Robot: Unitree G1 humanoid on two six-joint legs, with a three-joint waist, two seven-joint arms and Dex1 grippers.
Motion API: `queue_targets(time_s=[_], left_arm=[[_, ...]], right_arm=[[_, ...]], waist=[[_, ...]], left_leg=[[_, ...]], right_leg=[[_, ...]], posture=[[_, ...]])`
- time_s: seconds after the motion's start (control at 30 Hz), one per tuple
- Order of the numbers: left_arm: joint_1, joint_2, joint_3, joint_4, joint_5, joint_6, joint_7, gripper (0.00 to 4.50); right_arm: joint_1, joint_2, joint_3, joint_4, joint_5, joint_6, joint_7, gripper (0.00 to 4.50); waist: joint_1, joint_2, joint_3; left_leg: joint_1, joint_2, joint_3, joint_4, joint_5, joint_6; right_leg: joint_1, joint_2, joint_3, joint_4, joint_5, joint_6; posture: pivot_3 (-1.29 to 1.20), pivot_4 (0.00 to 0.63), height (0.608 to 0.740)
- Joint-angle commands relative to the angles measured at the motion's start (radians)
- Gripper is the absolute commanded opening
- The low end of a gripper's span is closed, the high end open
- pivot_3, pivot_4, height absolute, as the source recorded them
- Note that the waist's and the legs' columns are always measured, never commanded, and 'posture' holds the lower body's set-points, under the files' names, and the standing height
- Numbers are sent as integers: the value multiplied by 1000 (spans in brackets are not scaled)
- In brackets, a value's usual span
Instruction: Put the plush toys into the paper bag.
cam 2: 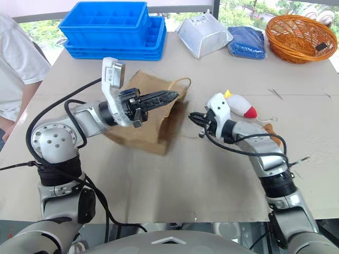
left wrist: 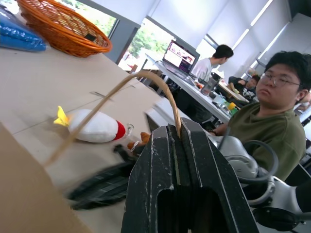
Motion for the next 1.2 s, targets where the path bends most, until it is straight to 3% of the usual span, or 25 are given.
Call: queue_targets(time_s=[0.03,0.63,0.9,1.2], left_arm=[[4,11,-5,-18,-18,-27,-17,0],[24,37,-32,-37,-40,-44,-70,0],[37,36,-33,-53,-72,-50,-59,0],[31,22,-20,-39,-91,-67,-23,0]], right_arm=[[-11,-30,10,-69,9,17,44,62],[-130,-78,-24,-70,69,73,167,62],[-183,50,58,80,-14,-39,160,62],[-140,234,89,306,-70,-332,204,62]], waist=[[0,0,0],[7,0,0],[4,0,0],[4,0,0]], left_leg=[[0,0,0,0,0,-1],[-1,0,-1,0,1,-1],[0,0,-1,-1,1,-1],[-1,0,-2,-1,1,-1]], right_leg=[[0,0,0,0,0,0],[0,0,0,0,0,0],[0,0,0,0,0,0],[0,0,-2,0,0,0]], posture=[[0,150,740],[0,150,740],[0,150,740],[0,150,740]])
